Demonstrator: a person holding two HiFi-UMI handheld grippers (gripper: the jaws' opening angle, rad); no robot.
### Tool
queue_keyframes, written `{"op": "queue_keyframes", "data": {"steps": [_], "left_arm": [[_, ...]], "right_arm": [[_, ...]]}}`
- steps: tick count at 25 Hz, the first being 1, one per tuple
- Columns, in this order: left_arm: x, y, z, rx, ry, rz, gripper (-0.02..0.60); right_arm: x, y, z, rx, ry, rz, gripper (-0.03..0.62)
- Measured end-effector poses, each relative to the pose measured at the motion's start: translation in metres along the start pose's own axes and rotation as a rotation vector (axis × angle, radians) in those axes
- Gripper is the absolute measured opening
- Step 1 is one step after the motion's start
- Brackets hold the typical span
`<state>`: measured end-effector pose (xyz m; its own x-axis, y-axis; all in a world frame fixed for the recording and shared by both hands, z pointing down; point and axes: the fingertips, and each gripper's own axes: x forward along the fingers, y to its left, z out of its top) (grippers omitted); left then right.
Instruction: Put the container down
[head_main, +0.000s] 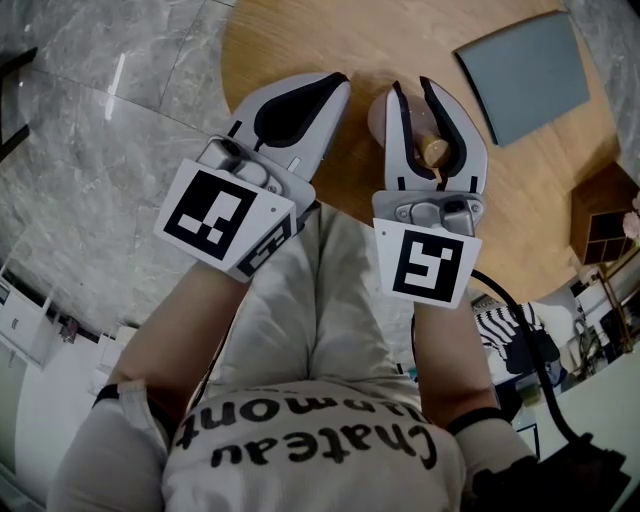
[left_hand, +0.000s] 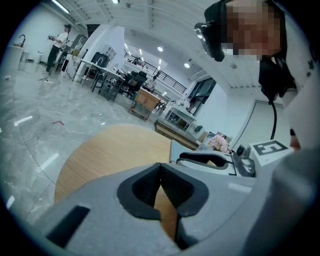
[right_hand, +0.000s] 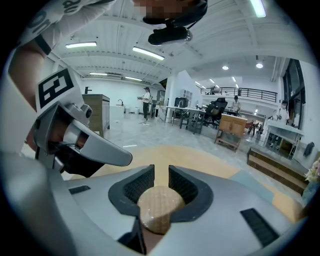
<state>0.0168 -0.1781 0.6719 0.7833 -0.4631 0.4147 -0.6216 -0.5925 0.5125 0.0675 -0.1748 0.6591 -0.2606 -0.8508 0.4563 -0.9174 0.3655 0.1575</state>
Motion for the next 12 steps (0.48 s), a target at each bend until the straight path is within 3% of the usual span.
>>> {"op": "queue_keyframes", "data": {"steps": [12], "left_arm": [[-0.002, -0.012, -0.006, 0.061, 0.016, -0.030, 0.014]], "right_arm": [[0.000, 0.009, -0.003, -0.061, 0.005, 0.004, 0.081]]}}
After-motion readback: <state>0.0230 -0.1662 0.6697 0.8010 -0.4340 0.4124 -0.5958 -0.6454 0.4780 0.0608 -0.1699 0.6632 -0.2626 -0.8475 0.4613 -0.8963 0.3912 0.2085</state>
